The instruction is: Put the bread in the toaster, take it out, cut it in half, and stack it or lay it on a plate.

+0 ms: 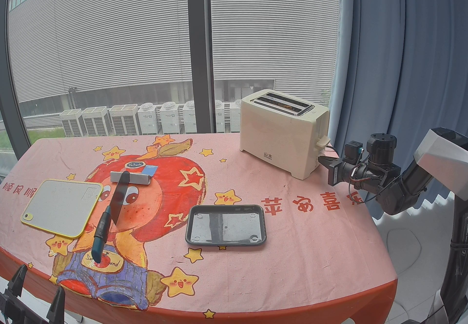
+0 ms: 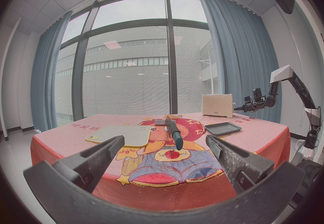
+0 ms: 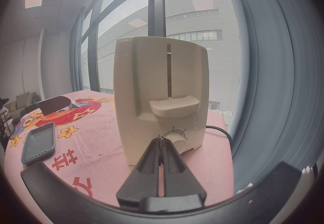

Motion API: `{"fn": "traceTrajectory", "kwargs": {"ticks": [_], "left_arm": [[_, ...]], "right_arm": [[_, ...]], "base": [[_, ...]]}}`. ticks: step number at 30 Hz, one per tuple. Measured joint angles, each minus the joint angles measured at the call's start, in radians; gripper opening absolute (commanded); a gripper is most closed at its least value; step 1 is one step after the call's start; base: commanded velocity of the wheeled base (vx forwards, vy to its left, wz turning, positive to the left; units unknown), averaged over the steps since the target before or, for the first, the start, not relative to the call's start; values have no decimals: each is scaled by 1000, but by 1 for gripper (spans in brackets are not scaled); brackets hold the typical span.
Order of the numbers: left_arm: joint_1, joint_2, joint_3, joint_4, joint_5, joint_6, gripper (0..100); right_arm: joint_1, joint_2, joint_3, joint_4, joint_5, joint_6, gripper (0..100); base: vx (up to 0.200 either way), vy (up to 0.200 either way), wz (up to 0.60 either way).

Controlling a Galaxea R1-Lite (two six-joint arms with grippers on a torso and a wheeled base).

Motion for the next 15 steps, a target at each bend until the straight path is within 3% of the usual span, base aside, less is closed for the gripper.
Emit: {"fn": "traceTrajectory", "kwargs": {"ticks": [15], "left_arm": [[0, 0, 0, 0, 0, 0, 100]], "right_arm": [[0, 2, 7, 1, 0, -1, 0]], "base": [[0, 0, 0]]}}
